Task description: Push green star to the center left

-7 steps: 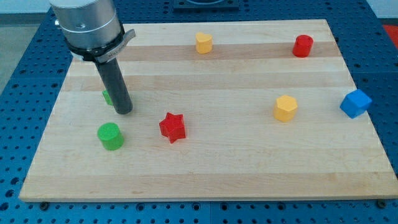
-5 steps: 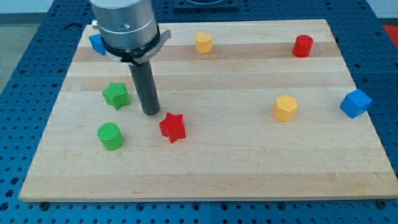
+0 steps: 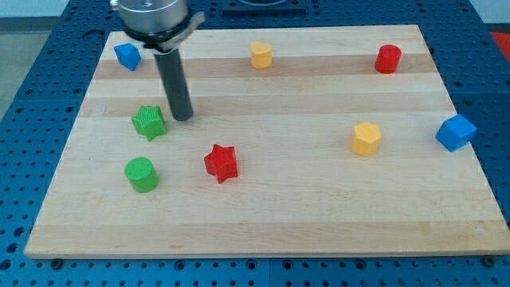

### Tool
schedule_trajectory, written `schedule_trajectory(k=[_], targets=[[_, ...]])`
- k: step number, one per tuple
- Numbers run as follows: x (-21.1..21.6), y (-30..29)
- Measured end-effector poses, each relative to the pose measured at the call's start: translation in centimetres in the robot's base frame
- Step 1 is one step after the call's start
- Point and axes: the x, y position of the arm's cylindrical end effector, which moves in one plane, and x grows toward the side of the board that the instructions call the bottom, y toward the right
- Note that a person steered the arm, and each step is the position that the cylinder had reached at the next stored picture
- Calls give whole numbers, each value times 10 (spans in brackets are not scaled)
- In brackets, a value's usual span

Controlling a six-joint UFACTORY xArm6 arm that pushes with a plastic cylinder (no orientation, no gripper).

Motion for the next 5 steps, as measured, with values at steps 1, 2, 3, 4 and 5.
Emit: schedule_trajectory(k=[1,2,3,4,5], targets=[[2,-45],[2,-45],[2,-74],[2,-93],[1,-49]])
